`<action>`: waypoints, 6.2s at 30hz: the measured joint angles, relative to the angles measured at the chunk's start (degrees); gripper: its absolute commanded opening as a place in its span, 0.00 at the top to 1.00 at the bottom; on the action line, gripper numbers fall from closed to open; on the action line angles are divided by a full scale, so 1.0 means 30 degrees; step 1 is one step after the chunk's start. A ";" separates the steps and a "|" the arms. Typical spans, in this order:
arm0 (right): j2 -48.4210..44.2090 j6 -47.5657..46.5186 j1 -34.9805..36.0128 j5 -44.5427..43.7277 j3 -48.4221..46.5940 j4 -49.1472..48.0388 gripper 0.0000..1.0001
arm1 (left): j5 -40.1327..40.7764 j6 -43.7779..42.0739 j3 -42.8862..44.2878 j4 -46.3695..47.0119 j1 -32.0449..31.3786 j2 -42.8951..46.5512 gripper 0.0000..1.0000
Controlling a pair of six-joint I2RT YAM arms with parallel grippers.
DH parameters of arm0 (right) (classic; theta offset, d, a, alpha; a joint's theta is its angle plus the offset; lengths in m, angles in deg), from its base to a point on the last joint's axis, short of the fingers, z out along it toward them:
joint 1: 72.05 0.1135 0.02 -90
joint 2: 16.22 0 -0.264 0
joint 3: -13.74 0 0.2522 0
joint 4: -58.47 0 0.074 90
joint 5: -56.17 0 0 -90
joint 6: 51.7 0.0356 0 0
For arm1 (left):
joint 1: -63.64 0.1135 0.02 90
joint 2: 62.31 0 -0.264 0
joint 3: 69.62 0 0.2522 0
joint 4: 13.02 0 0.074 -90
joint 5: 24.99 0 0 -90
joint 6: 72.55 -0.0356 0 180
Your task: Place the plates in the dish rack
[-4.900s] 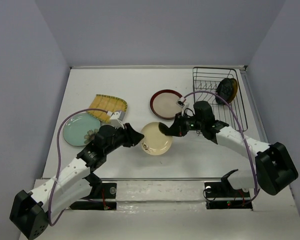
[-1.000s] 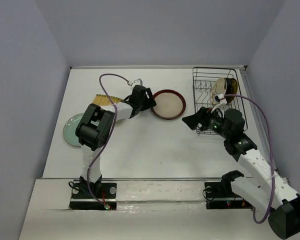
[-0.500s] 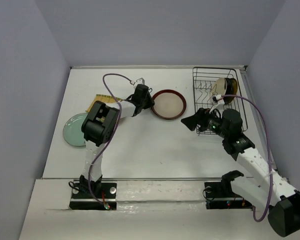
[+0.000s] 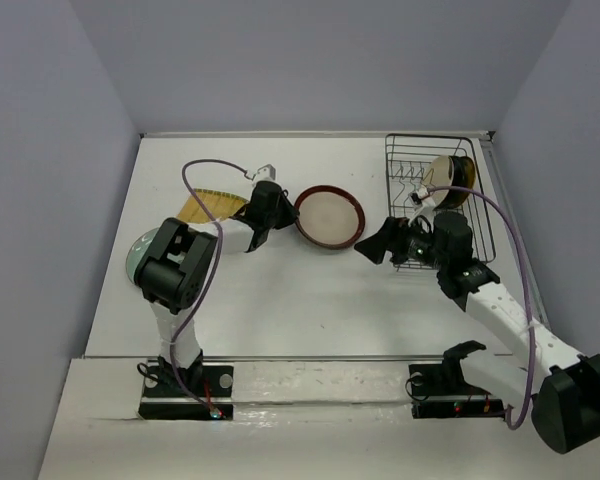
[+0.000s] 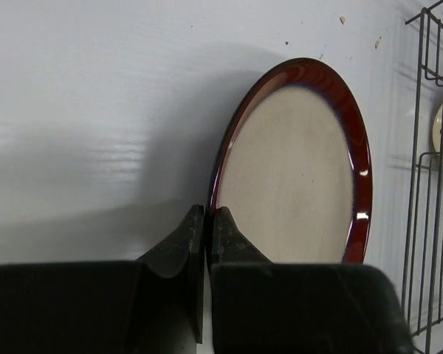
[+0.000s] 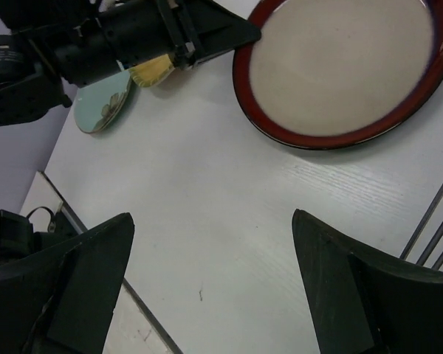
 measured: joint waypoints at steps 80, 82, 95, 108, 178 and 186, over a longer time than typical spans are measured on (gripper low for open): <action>1.4739 -1.2021 -0.3898 -2.0342 -2.0713 0.9413 0.93 | -0.1902 -0.8233 -0.6375 -1.0768 -0.1443 2.5675 0.01; 1.4899 -1.2021 -0.3912 -2.0079 -2.0706 0.9486 0.93 | -0.1894 -0.8233 -0.6375 -1.0783 -0.1443 2.5675 0.01; 1.4914 -1.1941 -0.3912 -1.8943 -2.0713 0.9471 0.93 | -0.1887 -0.8240 -0.6375 -1.0805 -0.1443 2.5667 0.01; 1.5016 -1.1927 -0.3912 -1.8797 -2.0546 0.9464 0.93 | -0.1887 -0.8284 -0.6375 -1.0870 -0.1443 2.5667 0.01; 0.8051 -0.1880 0.4983 -0.7788 -0.8786 0.2477 0.06 | 0.1042 -0.0816 -1.0061 -1.2203 1.8629 1.9343 0.01; 0.7213 -0.1880 0.4998 -0.7155 -0.8196 0.2412 0.06 | 0.2222 0.0255 -1.1526 -1.1307 1.9008 1.9074 0.01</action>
